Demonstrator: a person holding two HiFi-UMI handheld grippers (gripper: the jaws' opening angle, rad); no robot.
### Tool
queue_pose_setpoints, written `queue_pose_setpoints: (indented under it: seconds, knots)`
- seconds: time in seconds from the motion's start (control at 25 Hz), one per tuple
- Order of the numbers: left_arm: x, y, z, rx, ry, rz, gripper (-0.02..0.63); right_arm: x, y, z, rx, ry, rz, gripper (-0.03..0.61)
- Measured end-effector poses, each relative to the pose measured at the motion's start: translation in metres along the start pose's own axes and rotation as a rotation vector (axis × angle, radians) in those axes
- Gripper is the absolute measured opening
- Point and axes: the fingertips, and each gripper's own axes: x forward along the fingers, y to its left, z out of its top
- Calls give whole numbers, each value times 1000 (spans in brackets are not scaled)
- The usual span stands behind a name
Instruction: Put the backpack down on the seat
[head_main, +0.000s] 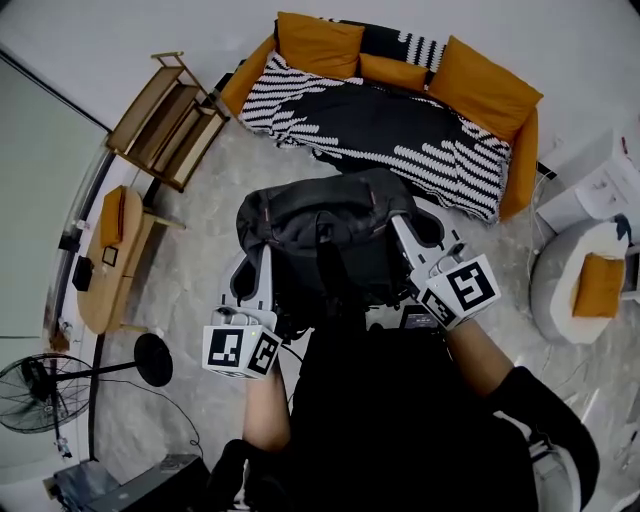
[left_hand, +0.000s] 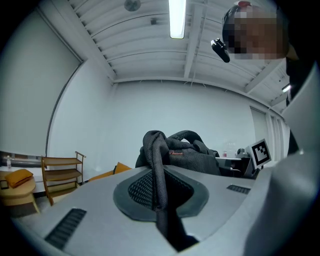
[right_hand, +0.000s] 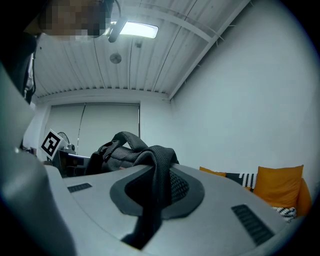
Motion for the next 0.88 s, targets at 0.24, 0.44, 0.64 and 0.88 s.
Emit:
queue_pose_setpoints:
  seconds: [0.24,0.44,0.64,0.88]
  knots:
    - [69,14,-10,-15,18,-15,40,38,-53,-11,8,28,-2,46]
    - [112,43,-2,-22,21,-34,40,82,-75,-8,7,42,-7,46]
    - [155,81,10,-28,16,-53,40,137,-95,-2,-3,43,-13,46]
    - [205,122,20,-25,14,-74,40,196,-119,0,0,40,-21,46]
